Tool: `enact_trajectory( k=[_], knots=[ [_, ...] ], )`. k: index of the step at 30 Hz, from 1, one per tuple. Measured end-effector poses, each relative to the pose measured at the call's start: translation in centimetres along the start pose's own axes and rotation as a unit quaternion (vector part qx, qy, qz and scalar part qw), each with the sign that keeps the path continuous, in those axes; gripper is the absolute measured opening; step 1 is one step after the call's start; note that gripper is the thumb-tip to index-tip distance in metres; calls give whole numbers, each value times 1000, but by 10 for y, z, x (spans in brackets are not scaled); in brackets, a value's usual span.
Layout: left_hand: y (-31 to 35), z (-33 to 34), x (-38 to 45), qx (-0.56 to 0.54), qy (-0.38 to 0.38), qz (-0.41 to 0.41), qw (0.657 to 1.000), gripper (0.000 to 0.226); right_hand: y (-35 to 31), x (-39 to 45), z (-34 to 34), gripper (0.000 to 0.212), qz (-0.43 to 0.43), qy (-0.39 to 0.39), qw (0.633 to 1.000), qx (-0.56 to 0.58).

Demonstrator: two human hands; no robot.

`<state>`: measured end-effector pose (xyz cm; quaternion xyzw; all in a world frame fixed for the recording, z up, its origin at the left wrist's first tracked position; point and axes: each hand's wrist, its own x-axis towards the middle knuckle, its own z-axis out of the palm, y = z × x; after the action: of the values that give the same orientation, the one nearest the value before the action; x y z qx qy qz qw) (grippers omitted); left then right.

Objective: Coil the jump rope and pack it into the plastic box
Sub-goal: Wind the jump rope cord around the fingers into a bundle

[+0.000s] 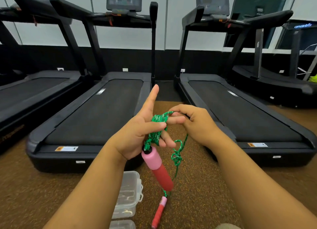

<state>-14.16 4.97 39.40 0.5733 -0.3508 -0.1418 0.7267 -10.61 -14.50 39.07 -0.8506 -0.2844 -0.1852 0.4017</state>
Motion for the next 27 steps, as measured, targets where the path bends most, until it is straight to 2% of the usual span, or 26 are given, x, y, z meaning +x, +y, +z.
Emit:
enact_trajectory(
  k=[4,8,12,19,22,27],
  knots=[
    [6,-2,-1,30,18,21,999,91,4,-7,10,30,9,-3,999,51],
    [19,-3,-3,25,24,56,998,93,16,-11,20,11,71,-11,996,50],
    [35,-4,-5,45,34,86,995,94,27,-21,31,19,117,-34,984,133],
    [37,2,-6,140,59,79,985,100,37,-34,43,25,181,-37,964,190],
    [37,3,-6,136,65,87,985,98,43,-41,43,20,202,-36,955,213],
    [32,3,-1,77,61,105,990,89,40,-45,44,27,214,-53,944,244]
  ],
)
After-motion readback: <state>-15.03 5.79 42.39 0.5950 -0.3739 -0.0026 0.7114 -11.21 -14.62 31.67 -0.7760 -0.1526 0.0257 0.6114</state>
